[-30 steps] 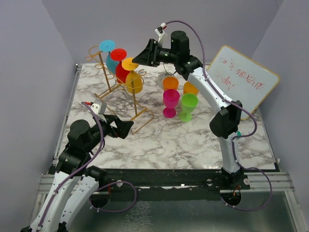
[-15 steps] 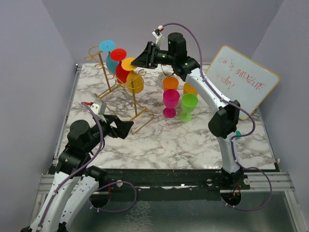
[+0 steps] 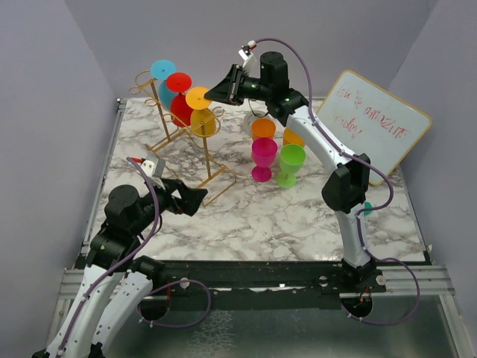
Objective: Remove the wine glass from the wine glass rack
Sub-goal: Pick up the wine glass from the wine rack.
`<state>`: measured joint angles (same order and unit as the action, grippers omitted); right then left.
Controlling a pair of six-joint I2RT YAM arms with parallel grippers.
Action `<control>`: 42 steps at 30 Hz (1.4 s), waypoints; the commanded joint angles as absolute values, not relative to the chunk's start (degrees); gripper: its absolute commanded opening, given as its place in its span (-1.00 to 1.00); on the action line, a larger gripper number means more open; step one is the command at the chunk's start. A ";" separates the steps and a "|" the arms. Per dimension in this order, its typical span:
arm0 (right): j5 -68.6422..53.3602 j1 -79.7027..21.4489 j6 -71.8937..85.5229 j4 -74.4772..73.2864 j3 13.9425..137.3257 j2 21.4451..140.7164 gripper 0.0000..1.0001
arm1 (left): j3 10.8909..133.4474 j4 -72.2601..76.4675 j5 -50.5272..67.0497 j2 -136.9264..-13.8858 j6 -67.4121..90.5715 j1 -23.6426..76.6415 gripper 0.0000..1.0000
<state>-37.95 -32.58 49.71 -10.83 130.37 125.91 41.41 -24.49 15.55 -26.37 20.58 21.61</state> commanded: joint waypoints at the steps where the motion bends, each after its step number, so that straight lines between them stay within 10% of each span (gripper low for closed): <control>1: -37.25 -32.87 53.21 -5.92 129.54 124.54 -0.72 | 40.60 -25.52 16.96 -26.77 21.44 21.62 0.98; 42: -30.58 -30.60 64.79 -2.13 124.07 119.76 -0.99 | 41.93 -26.38 19.20 -29.39 21.80 21.61 0.98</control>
